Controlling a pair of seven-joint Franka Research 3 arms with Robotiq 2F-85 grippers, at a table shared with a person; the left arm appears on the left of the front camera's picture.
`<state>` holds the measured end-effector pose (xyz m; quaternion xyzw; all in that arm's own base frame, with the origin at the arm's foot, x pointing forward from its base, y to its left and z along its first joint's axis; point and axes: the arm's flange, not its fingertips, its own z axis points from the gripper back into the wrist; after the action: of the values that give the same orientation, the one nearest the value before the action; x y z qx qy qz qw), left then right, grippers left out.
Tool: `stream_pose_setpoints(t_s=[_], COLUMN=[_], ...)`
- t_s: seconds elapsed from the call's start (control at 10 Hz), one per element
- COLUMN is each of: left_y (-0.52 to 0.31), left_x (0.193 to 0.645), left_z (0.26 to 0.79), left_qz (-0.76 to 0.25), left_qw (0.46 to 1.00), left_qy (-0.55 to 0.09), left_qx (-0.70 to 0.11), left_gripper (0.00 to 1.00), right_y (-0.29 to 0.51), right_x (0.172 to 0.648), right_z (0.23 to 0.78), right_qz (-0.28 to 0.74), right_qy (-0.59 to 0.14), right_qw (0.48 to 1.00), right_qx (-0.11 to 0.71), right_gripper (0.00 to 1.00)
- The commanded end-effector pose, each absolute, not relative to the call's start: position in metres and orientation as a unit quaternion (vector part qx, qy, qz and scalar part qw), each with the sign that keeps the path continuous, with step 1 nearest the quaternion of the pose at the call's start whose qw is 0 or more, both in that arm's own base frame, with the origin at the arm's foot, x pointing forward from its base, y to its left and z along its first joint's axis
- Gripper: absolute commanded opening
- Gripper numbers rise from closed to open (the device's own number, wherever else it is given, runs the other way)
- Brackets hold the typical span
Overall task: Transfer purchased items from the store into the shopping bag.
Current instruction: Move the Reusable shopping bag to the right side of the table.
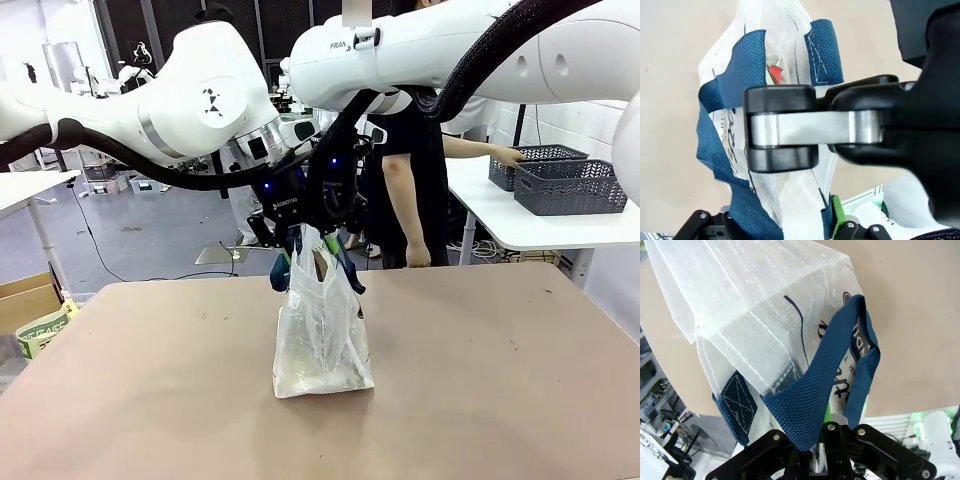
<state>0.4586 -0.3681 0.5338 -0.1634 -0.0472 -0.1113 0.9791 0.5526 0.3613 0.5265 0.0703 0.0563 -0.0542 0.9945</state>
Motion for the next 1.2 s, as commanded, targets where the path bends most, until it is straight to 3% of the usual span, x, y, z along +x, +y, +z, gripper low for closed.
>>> stream_pose_setpoints(t_s=[0.0,0.1,1.1], left_y=[-0.383,-0.384,-0.373], left_x=[0.450,0.450,0.442], left_z=[0.534,0.535,0.535], left_qz=[-0.120,-0.118,-0.122], left_qw=[0.980,0.981,0.979], left_qy=[-0.038,-0.041,-0.055], left_qx=[-0.151,-0.148,-0.151], left_gripper=[0.19,0.00,0.00], right_y=[0.371,0.371,0.361], right_x=[0.555,0.555,0.552], right_z=[0.529,0.529,0.531], right_qz=[-0.064,-0.064,-0.043], right_qy=[0.062,0.062,0.055], right_qw=[0.992,0.992,0.992], right_qx=[0.088,0.088,0.105], right_gripper=[0.00,0.00,0.00])
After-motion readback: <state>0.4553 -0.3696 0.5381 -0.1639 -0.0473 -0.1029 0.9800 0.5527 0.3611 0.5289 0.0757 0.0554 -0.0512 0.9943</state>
